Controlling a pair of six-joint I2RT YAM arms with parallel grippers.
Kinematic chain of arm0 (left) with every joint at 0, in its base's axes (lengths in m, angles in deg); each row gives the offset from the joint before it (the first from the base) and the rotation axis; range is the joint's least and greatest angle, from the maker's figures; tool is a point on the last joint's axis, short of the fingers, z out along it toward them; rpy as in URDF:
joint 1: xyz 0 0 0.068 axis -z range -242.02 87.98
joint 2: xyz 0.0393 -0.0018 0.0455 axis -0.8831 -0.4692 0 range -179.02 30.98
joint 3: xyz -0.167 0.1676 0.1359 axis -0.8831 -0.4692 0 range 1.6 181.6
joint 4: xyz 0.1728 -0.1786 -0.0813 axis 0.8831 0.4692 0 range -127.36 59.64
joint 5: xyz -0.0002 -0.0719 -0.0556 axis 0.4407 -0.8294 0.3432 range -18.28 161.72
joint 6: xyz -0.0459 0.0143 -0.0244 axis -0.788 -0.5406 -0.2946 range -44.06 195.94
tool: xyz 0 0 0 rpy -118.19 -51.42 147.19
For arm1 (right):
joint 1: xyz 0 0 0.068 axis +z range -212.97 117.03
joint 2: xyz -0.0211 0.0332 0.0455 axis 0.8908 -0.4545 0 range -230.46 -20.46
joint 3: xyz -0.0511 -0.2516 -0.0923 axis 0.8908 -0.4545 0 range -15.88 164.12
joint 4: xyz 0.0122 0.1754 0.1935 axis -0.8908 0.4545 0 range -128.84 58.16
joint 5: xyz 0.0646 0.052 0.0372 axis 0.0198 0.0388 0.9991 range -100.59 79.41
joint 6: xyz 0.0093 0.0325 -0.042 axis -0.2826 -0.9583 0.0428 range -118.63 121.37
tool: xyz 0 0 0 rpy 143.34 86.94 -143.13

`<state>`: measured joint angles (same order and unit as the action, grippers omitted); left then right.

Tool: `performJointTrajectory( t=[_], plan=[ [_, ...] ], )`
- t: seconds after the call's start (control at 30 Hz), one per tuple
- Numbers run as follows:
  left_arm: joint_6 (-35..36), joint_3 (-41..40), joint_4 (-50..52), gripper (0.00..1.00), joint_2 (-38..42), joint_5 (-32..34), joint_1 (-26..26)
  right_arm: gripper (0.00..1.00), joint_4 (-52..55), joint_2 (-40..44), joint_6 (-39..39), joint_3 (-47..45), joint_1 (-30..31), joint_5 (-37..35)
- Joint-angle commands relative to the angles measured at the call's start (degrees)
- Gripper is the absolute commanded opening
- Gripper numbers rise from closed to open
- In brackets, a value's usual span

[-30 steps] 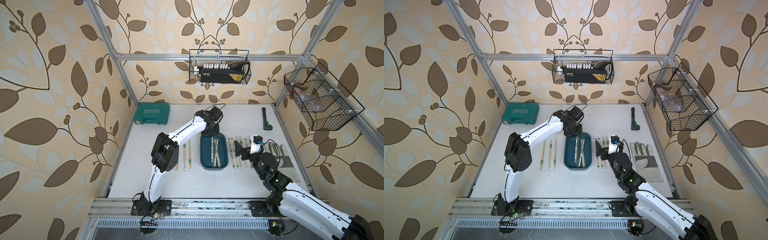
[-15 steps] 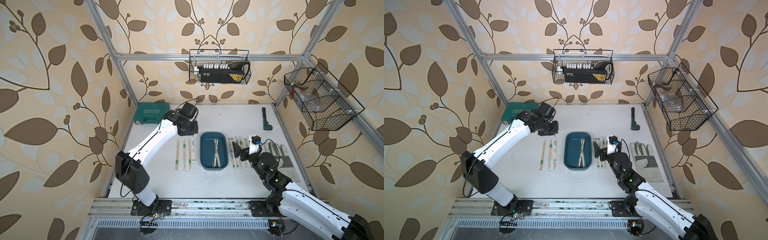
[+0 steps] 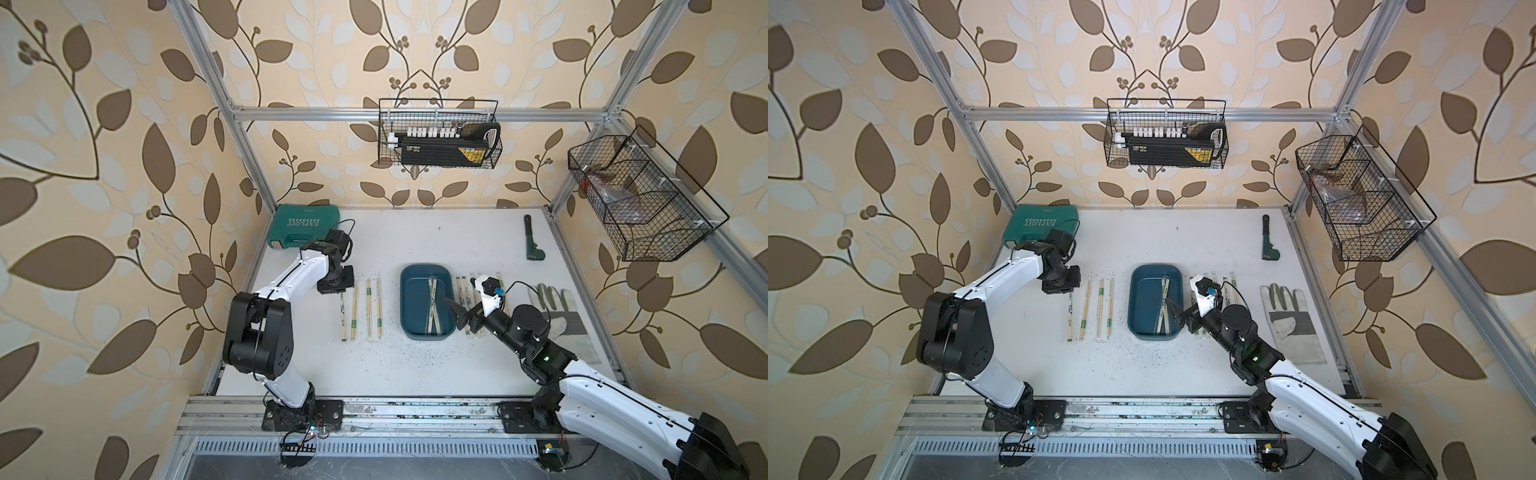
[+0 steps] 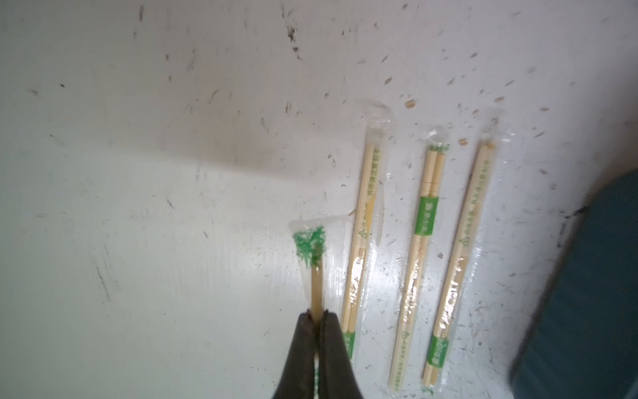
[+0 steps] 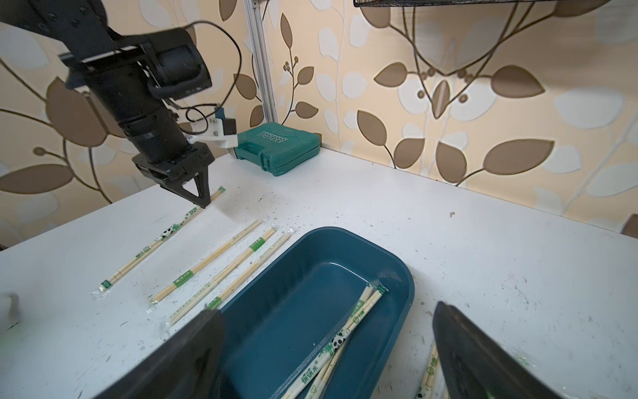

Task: Take the paired disposable chopsticks out of the storage box
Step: Place the paired disposable chopsticks at the center of the board.

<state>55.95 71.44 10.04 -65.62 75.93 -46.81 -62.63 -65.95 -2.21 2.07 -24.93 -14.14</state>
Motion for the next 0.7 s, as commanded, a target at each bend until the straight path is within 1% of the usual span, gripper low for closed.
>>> performJointTrajectory(
  t=[0.0, 0.17, 0.3, 0.33, 0.37, 0.6, 0.67],
  plan=[
    [3.8, 3.7, -0.2, 0.04, -3.6, 3.1, -0.3, 0.98, -0.6, 0.8, 0.2, 0.8, 0.3, 0.2],
    [5.1, 5.7, -1.2, 0.03, -9.1, 5.8, -0.2, 0.98, -0.2, 2.3, -0.2, 0.4, 0.3, -0.6],
    [5.4, 5.0, -3.6, 0.04, -9.9, 5.7, -0.2, 0.98, 0.2, 2.6, -0.3, 0.5, 0.3, -1.0],
    [5.3, 5.0, -3.9, 0.05, -10.0, 5.8, -0.1, 0.98, 0.2, 2.7, -0.3, 0.5, 0.3, -1.1],
    [5.1, 5.0, -4.2, 0.09, -10.1, 5.4, -0.1, 0.98, 0.3, 2.7, -0.3, 0.6, 0.3, -1.2],
    [5.1, 4.6, -6.4, 0.20, -11.1, 2.9, -0.1, 0.98, 0.7, 2.1, -0.3, 0.9, 0.3, -1.6],
    [4.3, 5.5, -5.2, 0.22, -11.2, 3.1, -0.1, 0.98, 0.7, 1.8, -0.3, 1.0, 0.3, -1.6]
  ],
)
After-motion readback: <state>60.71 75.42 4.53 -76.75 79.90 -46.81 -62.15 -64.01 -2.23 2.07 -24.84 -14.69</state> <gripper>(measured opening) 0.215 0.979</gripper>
